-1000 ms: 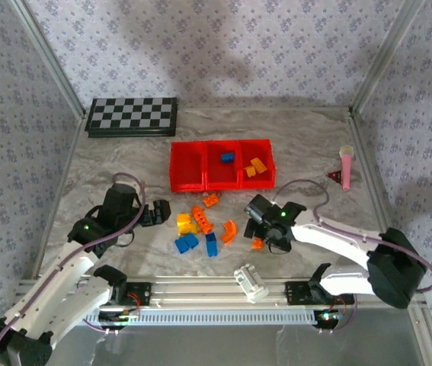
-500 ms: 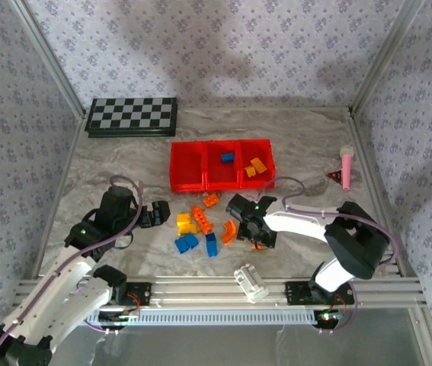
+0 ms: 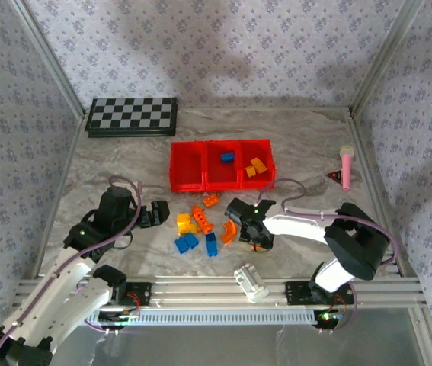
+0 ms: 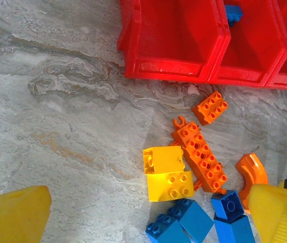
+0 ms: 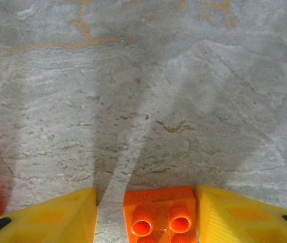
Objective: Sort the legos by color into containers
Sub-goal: Pick up the lego from the bottom-center of the table.
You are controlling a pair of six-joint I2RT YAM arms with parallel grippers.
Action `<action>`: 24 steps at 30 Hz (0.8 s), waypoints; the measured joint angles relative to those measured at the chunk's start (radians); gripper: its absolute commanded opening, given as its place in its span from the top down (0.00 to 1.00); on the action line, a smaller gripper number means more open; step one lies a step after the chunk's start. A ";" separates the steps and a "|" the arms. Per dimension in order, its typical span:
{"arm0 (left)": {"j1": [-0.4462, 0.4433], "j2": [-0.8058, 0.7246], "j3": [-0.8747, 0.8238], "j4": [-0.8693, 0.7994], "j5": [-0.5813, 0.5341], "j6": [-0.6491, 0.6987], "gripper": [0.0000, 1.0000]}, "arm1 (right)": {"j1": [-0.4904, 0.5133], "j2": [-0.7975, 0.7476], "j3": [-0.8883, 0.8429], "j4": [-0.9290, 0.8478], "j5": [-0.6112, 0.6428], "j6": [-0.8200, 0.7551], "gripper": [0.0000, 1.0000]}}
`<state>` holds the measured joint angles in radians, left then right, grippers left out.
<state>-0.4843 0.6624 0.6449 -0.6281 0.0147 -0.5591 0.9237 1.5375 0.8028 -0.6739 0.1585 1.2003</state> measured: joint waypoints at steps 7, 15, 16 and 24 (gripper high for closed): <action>0.000 -0.008 0.000 0.000 -0.001 -0.003 0.00 | 0.016 -0.008 -0.010 0.005 0.025 0.012 0.50; 0.000 -0.008 0.000 -0.005 -0.001 -0.003 0.00 | 0.031 -0.008 -0.011 0.001 0.047 0.018 0.57; 0.000 -0.010 0.000 -0.005 -0.001 -0.004 0.00 | 0.033 -0.008 -0.011 0.001 0.048 0.016 0.58; 0.000 -0.021 0.000 -0.009 -0.004 -0.007 0.00 | 0.050 -0.018 -0.014 -0.005 0.070 0.012 0.68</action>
<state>-0.4843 0.6411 0.6449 -0.6373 0.0109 -0.5663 0.9737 1.5200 0.7891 -0.6785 0.2283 1.2121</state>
